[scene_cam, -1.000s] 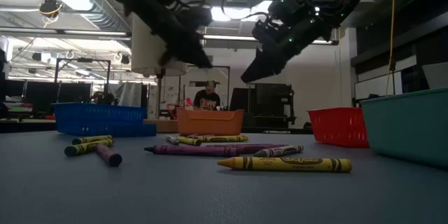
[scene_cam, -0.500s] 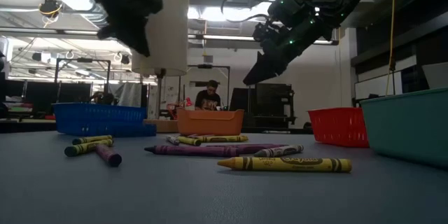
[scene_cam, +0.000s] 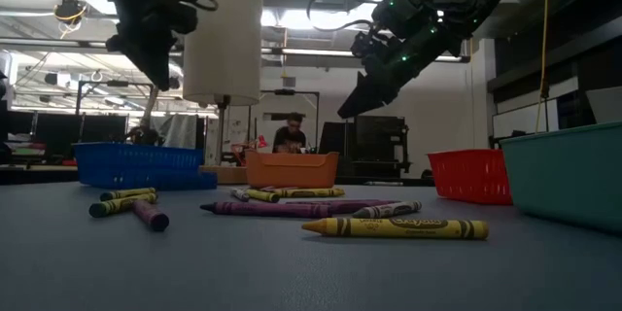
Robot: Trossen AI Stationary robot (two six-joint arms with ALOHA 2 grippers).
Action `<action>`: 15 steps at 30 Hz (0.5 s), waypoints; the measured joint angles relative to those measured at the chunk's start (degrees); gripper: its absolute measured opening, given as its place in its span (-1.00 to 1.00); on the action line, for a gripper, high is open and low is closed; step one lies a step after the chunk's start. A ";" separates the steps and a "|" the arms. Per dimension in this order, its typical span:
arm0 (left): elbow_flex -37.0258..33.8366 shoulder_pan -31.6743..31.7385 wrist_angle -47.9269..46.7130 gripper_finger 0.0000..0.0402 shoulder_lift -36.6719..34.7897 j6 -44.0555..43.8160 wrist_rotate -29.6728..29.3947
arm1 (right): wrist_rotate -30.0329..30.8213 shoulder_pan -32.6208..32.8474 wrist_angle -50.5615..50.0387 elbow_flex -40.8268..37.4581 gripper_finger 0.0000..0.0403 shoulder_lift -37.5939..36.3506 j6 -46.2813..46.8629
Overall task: Sort crayons
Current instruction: Put the green crayon into the dark blue bin, then put the gray crayon into the orange bin
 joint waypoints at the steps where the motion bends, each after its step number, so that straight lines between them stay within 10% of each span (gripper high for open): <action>1: 0.00 0.00 -0.39 -0.89 0.00 0.00 -0.02 | -0.02 -0.23 0.00 -0.01 -0.28 0.00 -0.70; 15: 0.00 0.00 -1.74 -0.59 0.00 0.02 -0.02 | -4.27 -12.00 1.07 0.00 -0.28 0.00 -2.39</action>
